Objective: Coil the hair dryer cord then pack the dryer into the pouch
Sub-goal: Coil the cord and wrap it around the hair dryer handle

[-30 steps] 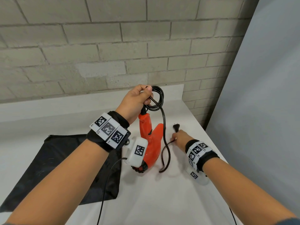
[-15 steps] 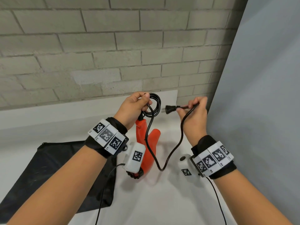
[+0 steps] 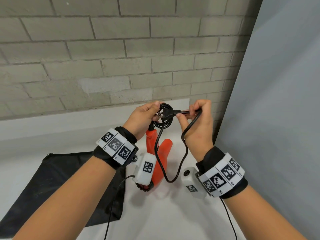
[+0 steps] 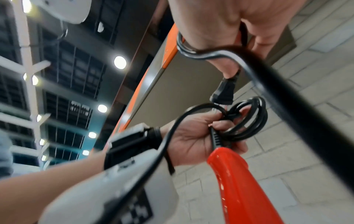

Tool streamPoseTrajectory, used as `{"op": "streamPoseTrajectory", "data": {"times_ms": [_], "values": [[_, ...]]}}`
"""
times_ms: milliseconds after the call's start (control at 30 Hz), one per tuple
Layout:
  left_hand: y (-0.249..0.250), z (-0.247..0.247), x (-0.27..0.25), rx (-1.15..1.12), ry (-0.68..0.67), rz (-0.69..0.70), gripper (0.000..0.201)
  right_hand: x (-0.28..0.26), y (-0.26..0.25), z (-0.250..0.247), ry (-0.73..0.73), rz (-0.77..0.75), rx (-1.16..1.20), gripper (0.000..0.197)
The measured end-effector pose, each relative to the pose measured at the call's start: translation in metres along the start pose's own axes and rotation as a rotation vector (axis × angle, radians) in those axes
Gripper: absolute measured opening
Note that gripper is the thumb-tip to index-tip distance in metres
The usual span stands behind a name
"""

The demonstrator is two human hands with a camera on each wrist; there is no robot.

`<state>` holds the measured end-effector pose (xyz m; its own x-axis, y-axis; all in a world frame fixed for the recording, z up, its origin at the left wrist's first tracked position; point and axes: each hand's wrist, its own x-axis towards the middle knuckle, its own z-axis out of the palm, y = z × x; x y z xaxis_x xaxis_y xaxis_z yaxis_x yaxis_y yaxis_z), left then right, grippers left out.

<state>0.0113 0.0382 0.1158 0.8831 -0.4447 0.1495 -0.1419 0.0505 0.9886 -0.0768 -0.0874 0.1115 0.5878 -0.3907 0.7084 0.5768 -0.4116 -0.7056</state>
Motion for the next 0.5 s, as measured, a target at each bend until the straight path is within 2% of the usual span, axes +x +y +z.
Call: {"op": "streamPoseTrajectory", "data": {"times_ms": [133,233,367,433,500], "values": [[0.002,-0.006,-0.001,-0.015,0.028,-0.044,0.028,0.003,0.000,-0.010,-0.010,-0.072,-0.025,0.053],[0.003,-0.003,-0.003,-0.003,0.000,-0.028,0.028,0.002,0.005,-0.007,-0.142,-0.122,-0.162,0.051],[0.006,0.006,-0.008,0.048,-0.118,0.027,0.029,-0.003,0.012,0.006,-0.283,-0.311,-0.359,0.042],[0.007,0.011,-0.010,0.083,-0.158,0.062,0.028,-0.004,0.014,0.011,-0.260,-0.312,-0.397,0.041],[0.008,0.014,-0.011,0.095,-0.188,0.065,0.028,-0.001,0.014,0.016,-0.167,-0.232,-0.426,0.044]]}}
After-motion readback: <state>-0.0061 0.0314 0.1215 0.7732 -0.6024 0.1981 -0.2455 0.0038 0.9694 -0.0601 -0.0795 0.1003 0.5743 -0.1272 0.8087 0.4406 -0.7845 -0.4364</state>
